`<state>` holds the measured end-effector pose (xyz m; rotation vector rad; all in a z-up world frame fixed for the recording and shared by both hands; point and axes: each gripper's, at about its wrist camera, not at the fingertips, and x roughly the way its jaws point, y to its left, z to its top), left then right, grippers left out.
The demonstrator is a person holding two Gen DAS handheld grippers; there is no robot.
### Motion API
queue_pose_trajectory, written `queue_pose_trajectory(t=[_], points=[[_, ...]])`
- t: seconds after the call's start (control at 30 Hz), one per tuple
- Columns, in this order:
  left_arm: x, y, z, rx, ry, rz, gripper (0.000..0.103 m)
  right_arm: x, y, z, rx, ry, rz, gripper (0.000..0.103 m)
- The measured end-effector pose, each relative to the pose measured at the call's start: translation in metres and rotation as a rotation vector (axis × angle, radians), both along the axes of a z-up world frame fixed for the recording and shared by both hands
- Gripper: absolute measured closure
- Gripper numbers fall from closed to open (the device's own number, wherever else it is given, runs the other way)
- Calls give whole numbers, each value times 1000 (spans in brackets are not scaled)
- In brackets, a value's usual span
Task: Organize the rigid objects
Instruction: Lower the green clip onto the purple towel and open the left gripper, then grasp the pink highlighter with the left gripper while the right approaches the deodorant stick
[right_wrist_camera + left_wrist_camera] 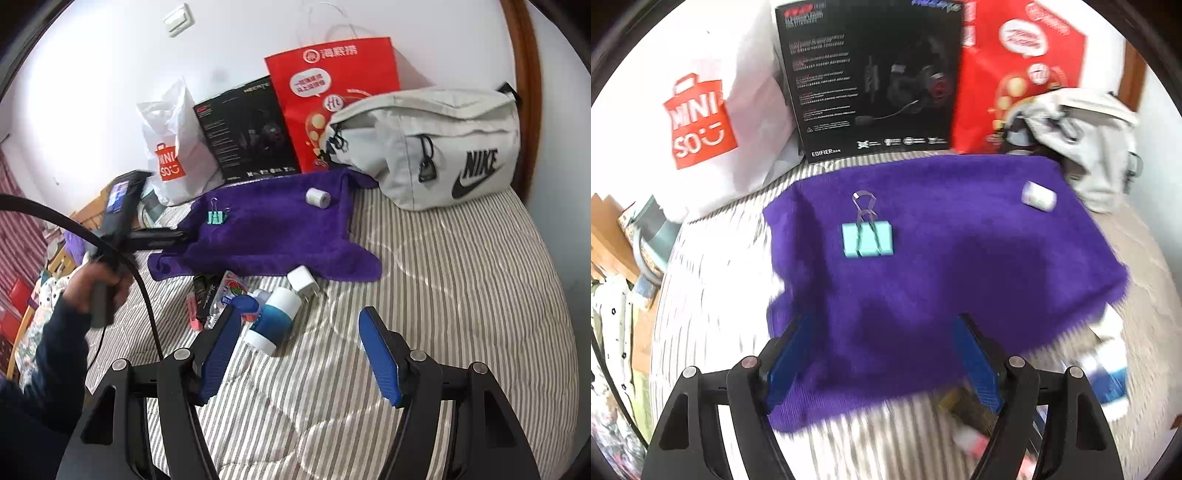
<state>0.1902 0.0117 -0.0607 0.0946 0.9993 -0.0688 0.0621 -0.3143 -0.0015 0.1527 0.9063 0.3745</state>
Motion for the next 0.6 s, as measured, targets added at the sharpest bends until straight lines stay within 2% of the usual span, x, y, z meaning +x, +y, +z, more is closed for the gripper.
queue_pose_trajectory(t=[0.2, 0.47, 0.6], points=[[-52, 1, -7, -142, 21, 28, 26, -15, 3, -3, 5, 4, 15, 37], [-77, -18, -35, -173, 79, 27, 26, -29, 22, -3, -18, 5, 79, 37], [-78, -25, -44, -120, 89, 19, 26, -31, 31, -6, -26, 11, 100, 37]])
